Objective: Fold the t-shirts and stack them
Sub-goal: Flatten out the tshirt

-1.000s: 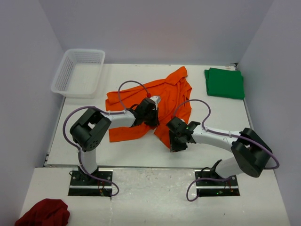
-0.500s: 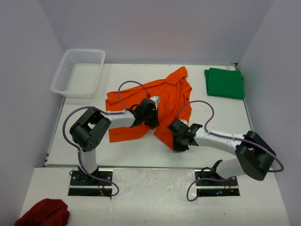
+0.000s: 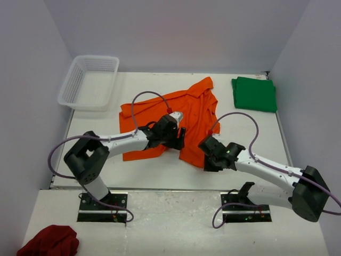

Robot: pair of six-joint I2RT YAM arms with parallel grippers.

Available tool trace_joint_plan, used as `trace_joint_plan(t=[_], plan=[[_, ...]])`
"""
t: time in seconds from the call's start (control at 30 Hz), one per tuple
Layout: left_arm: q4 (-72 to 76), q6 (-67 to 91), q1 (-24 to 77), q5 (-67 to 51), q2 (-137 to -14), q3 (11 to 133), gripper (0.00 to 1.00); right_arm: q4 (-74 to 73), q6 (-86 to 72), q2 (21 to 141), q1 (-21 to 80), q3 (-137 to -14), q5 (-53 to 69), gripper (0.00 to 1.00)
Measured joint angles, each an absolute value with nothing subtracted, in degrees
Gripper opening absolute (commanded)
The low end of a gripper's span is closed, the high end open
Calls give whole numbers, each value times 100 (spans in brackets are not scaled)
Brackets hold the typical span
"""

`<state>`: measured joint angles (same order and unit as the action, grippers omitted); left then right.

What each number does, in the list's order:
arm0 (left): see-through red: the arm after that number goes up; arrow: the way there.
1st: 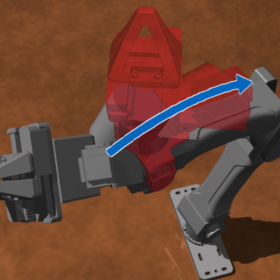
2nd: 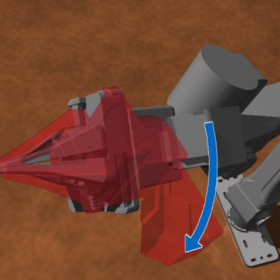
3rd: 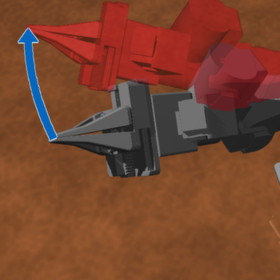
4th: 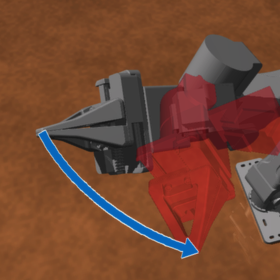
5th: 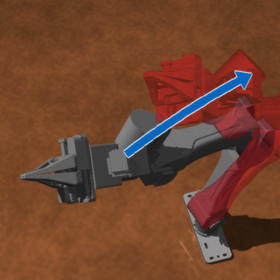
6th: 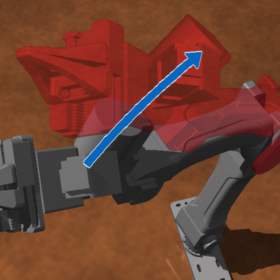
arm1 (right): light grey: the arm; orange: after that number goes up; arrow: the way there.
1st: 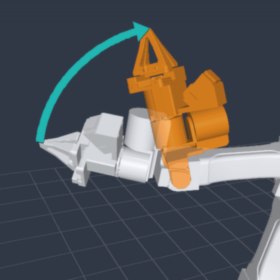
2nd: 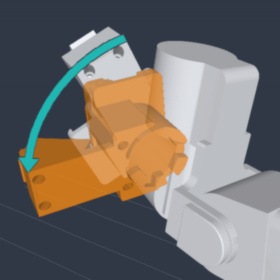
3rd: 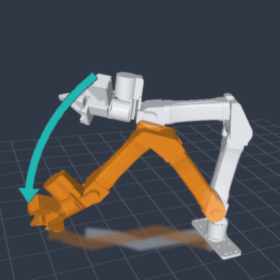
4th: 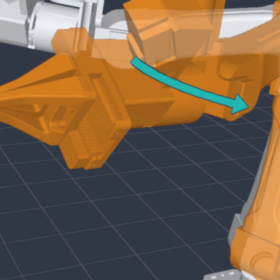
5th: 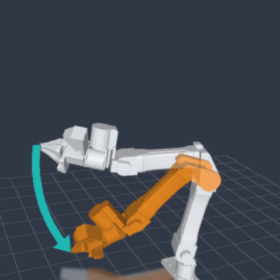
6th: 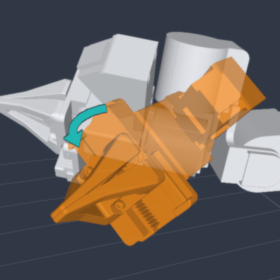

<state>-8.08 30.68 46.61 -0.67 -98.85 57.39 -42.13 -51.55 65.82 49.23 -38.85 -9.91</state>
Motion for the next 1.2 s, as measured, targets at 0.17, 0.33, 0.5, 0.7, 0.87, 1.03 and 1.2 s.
trace_joint_plan(t=[0.17,0.33,0.5,0.7,0.87,1.03,1.2], plan=[[-1140,3094,4932,126,-8779,5454,82,-4670,-5264,6182,4950,-3944,-1203,0],[-1863,3476,4956,851,-8073,5395,70,-5089,-5308,6029,4950,-4340,-1485,0],[-2587,4331,4919,1590,-7926,4956,28,-5334,-5301,6027,4950,-4598,-1691,0],[-3218,5183,4128,1918,-7675,3850,41,-5354,-5231,5804,4950,-4633,-1706,0],[-3765,5690,3935,2228,-7150,3673,49,-5315,-5109,5666,4950,-4624,-1686,0],[-3955,5929,3859,2364,-6989,3673,51,-5312,-5017,5535,4950,-4595,-1680,0],[-3999,5942,3511,2346,-7030,3601,50,-5310,-4976,5288,4950,-4563,-1634,0]])
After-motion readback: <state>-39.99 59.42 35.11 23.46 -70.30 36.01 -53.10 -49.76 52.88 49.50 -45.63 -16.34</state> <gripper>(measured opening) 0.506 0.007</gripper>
